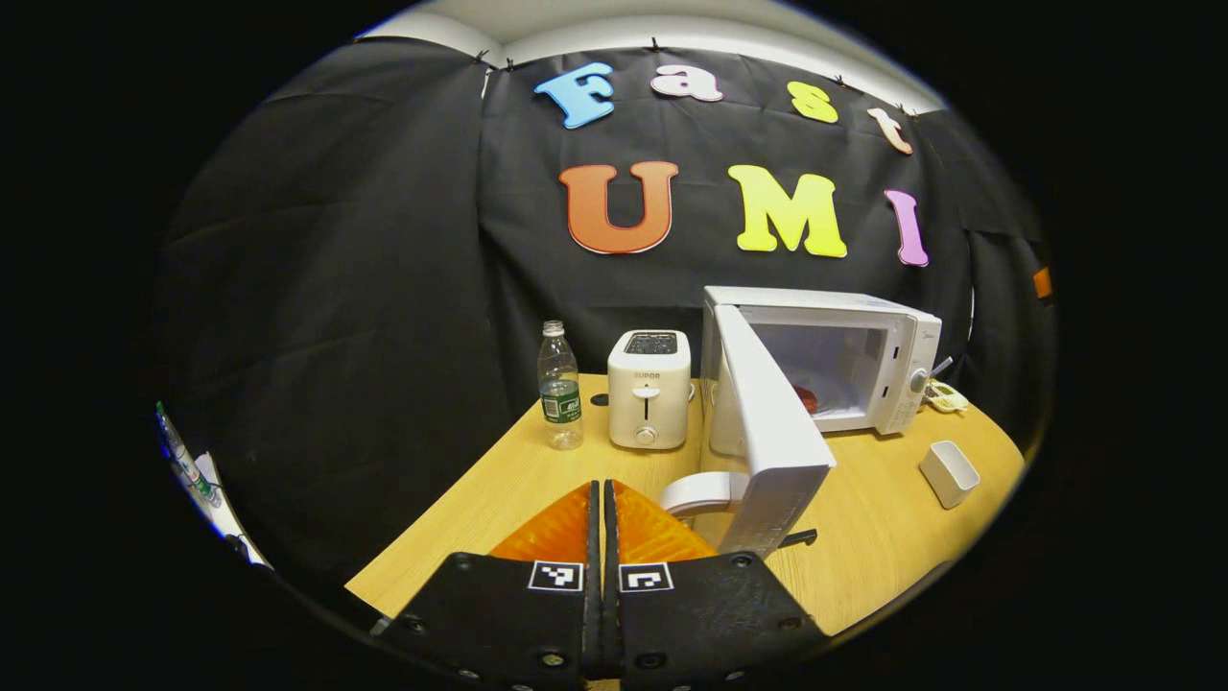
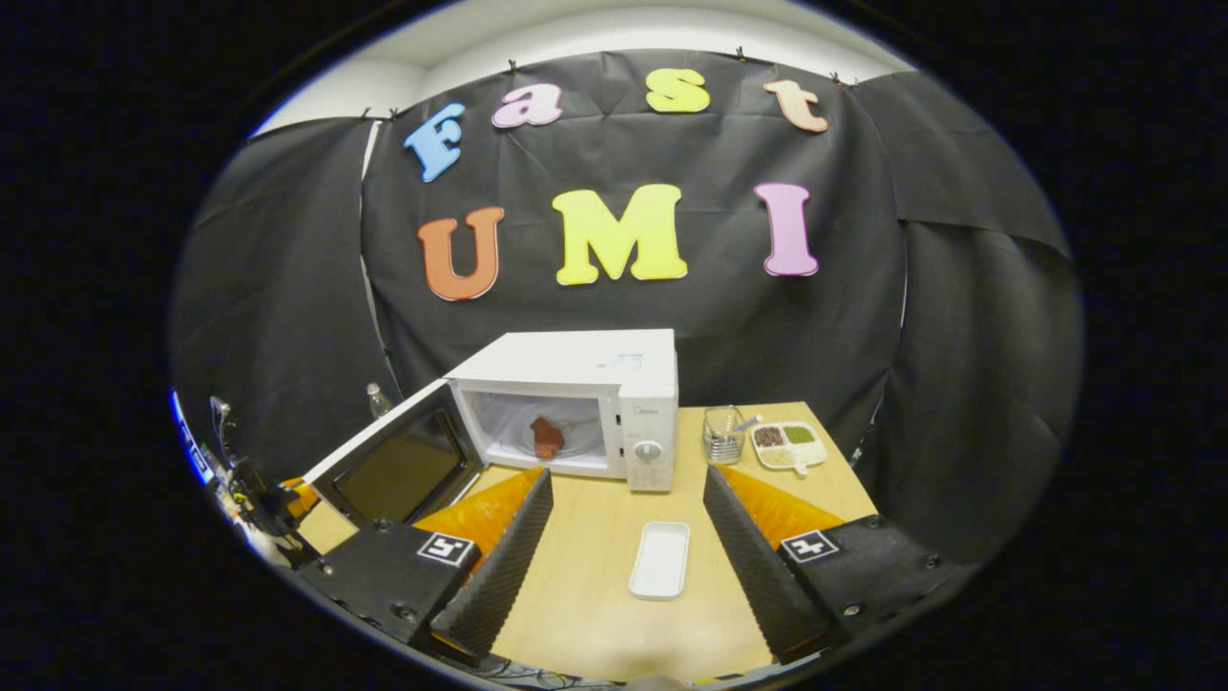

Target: Open the microwave oven with the left hand, put the food in, and close the microwave oven.

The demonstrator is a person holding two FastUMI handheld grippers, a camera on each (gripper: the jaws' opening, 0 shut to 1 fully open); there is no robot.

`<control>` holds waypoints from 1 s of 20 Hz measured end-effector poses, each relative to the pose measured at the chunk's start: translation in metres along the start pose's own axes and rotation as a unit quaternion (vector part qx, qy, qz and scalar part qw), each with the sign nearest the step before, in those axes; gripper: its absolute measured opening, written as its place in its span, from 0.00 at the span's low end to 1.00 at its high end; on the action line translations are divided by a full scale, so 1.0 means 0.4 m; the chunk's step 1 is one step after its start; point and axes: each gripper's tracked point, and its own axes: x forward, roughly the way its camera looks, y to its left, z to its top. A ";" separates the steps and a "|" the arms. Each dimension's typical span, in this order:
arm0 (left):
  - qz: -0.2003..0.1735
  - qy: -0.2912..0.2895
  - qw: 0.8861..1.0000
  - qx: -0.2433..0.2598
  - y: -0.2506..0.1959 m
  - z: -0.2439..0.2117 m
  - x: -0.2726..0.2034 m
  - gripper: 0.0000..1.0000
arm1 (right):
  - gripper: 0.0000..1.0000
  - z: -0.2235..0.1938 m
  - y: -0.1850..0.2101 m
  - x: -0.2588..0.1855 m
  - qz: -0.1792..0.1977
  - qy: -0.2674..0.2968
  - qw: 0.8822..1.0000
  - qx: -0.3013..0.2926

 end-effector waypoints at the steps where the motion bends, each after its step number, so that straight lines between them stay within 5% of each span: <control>1: 0.002 0.005 1.000 0.002 -0.002 -0.010 -0.002 0.00 | 1.00 -0.006 -0.009 -0.003 -0.003 0.003 1.000 0.005; 2: -0.001 0.009 1.000 -0.002 -0.009 -0.012 0.004 0.00 | 0.92 -0.008 -0.016 -0.005 -0.003 0.007 1.000 0.010; 3: -0.005 0.008 1.000 -0.005 -0.020 -0.009 0.001 0.00 | 1.00 -0.010 -0.022 -0.008 -0.003 0.009 1.000 0.015; 5: -0.014 0.007 1.000 0.004 -0.055 -0.012 -0.002 0.00 | 1.00 -0.009 -0.039 -0.010 -0.007 0.010 1.000 0.016; 6: -0.019 0.006 1.000 0.005 -0.075 -0.015 -0.005 0.00 | 0.92 -0.004 -0.050 -0.010 -0.010 0.007 1.000 0.017; 8: -0.037 0.010 0.999 0.001 -0.132 -0.020 -0.009 0.00 | 1.00 -0.001 -0.075 -0.014 -0.017 0.008 1.000 0.022; 9: -0.046 0.010 0.999 0.002 -0.163 -0.021 -0.012 0.00 | 0.92 -0.002 -0.085 -0.014 -0.018 0.009 0.999 0.027; 15: -0.130 0.004 0.991 0.016 -0.400 -0.018 -0.025 0.00 | 0.92 -0.002 -0.135 -0.022 -0.034 0.012 0.999 0.035; 16: -0.144 0.003 0.989 0.021 -0.436 -0.019 -0.021 0.00 | 1.00 -0.001 -0.143 -0.024 -0.037 0.013 0.999 0.035; 20: -0.195 0.005 0.980 0.025 -0.583 -0.016 0.001 0.00 | 0.92 0.001 -0.165 -0.027 -0.049 0.018 0.998 0.041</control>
